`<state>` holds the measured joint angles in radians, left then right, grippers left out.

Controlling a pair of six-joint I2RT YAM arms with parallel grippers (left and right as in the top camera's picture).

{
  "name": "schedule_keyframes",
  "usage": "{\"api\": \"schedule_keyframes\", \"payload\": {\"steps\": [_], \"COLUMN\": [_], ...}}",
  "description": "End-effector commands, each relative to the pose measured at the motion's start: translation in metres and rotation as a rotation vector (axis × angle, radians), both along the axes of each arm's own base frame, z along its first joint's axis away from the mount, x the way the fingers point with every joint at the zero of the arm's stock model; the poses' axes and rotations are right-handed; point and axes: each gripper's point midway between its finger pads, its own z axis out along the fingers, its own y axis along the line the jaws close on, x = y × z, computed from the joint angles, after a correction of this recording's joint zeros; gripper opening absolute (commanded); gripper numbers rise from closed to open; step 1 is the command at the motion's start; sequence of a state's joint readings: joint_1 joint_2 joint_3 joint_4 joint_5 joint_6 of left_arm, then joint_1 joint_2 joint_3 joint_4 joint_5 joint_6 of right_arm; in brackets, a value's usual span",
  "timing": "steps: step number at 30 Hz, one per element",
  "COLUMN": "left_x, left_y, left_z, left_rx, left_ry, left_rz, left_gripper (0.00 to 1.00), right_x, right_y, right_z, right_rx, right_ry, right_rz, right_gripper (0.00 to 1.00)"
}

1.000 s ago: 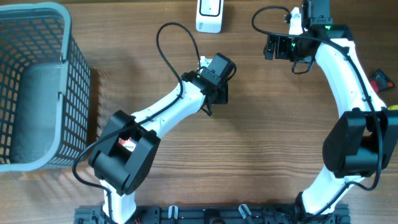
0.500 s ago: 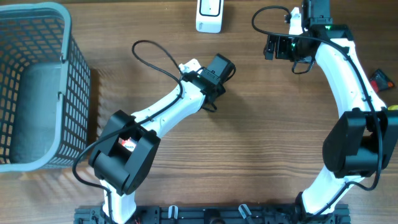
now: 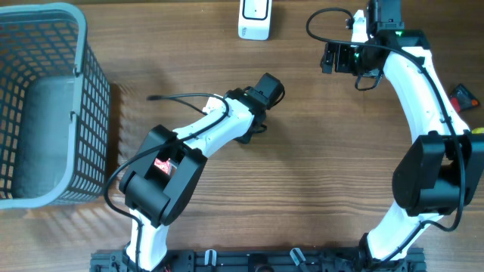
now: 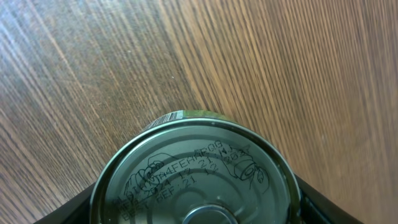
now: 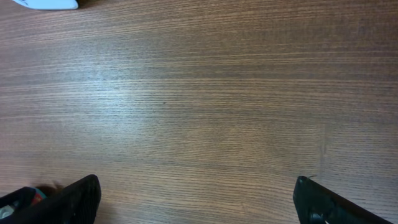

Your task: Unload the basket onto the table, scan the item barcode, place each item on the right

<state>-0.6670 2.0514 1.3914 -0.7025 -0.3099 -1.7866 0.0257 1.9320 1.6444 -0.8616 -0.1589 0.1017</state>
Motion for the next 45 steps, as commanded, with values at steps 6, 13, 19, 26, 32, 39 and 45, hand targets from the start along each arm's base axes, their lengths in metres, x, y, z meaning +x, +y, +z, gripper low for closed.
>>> {"api": "schedule_keyframes", "payload": {"steps": [6, 13, 19, 26, 32, 39, 45], "left_x": [-0.013, -0.013, 0.000, 0.004, -0.005, -0.022, -0.023], "left_y": [-0.015, -0.014, -0.024, -0.024, -0.012, 0.000, 0.000], "left_z": [-0.035, -0.035, -0.031, -0.019, 0.005, 0.034, 0.061], "left_rx": [-0.110, -0.089, -0.123, -0.075, -0.010, 0.085, 0.209], "left_ry": [0.084, 0.083, 0.035, 0.021, 0.037, 0.084, 0.067], "left_rz": [0.146, 0.098, 0.064, -0.110, -0.199, -0.425, -0.819], "left_gripper": [0.73, 1.00, 1.00, 1.00, 1.00, 1.00, 1.00], "right_x": [-0.003, -0.003, -0.003, -0.003, -0.003, -0.002, -0.002], "right_y": [-0.001, -0.001, -0.001, -0.001, -0.001, -0.001, -0.001], "right_z": [-0.007, -0.007, -0.007, -0.006, -0.006, -0.006, -0.006], "right_rx": [0.002, 0.002, 0.001, 0.001, 0.000, 0.000, 0.000], "right_ry": [0.031, 0.030, 0.030, 0.030, 0.029, 0.027, 0.026], "right_rz": [-0.014, -0.014, -0.013, -0.012, -0.011, -0.011, -0.011], "right_gripper": [1.00, 1.00, 1.00, 1.00, 1.00, 1.00, 1.00]}}
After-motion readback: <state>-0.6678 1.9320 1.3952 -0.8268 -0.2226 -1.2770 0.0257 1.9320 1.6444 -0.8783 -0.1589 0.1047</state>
